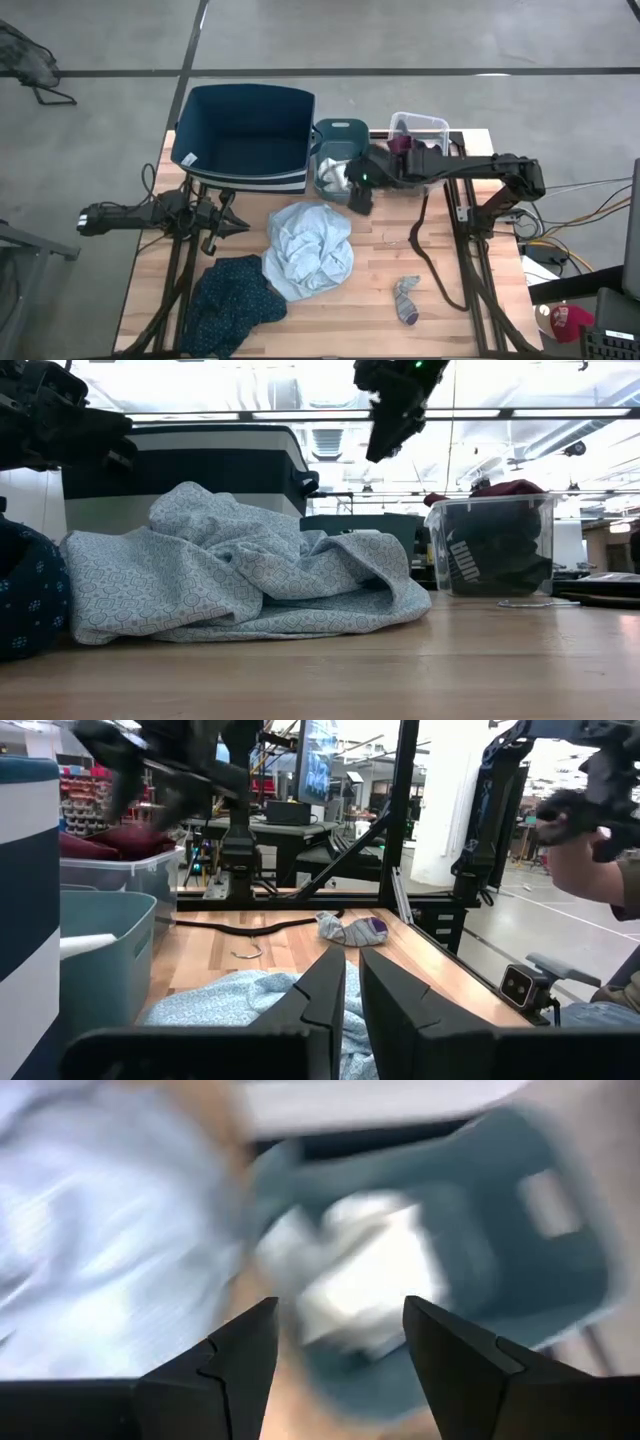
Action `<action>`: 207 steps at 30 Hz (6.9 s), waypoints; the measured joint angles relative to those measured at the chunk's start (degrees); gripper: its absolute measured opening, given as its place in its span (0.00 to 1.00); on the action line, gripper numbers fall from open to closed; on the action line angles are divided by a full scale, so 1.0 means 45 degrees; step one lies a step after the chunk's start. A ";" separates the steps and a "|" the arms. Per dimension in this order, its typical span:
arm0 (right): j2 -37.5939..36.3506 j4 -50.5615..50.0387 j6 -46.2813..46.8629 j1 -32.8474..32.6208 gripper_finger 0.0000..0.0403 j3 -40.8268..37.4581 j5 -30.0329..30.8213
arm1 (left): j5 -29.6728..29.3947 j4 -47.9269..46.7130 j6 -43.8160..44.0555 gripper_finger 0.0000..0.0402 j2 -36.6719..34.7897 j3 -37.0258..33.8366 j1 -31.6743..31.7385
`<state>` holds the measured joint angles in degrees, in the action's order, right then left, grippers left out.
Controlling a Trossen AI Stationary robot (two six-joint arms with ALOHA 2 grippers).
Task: Pick & Place Cloths
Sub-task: Put the gray sock into the light blue bin, then put the light blue polo shirt into the blue bin
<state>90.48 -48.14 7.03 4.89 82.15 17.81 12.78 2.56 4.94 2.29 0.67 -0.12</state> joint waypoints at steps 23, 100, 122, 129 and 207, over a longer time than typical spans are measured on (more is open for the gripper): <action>0.0078 -0.2112 0.7696 -0.8300 0.53 -0.2483 -0.2389 | 0.0000 0.0000 0.0002 0.10 0.0002 0.0000 0.0000; 0.0078 0.0228 0.0998 -0.1134 0.03 -0.0506 0.9781 | 0.0000 0.0002 0.0001 0.10 0.0004 0.0005 0.0000; 0.0392 0.3846 0.0350 0.3475 0.16 -0.1479 0.1315 | -0.0012 0.0000 -0.0276 0.10 0.0002 0.0000 0.0000; 0.0622 0.3809 0.0154 0.3377 0.43 -0.1744 0.1348 | -0.0869 0.0045 -0.1329 0.10 0.0004 -0.0015 0.0000; -1.8045 0.8556 -0.1323 -0.2333 0.02 -1.5576 -0.2741 | -0.7260 -0.0145 0.3404 0.09 1.5040 0.9511 -0.5187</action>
<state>9.27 -9.64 1.07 -5.61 12.06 5.48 -19.89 1.90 20.26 69.97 43.47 -23.46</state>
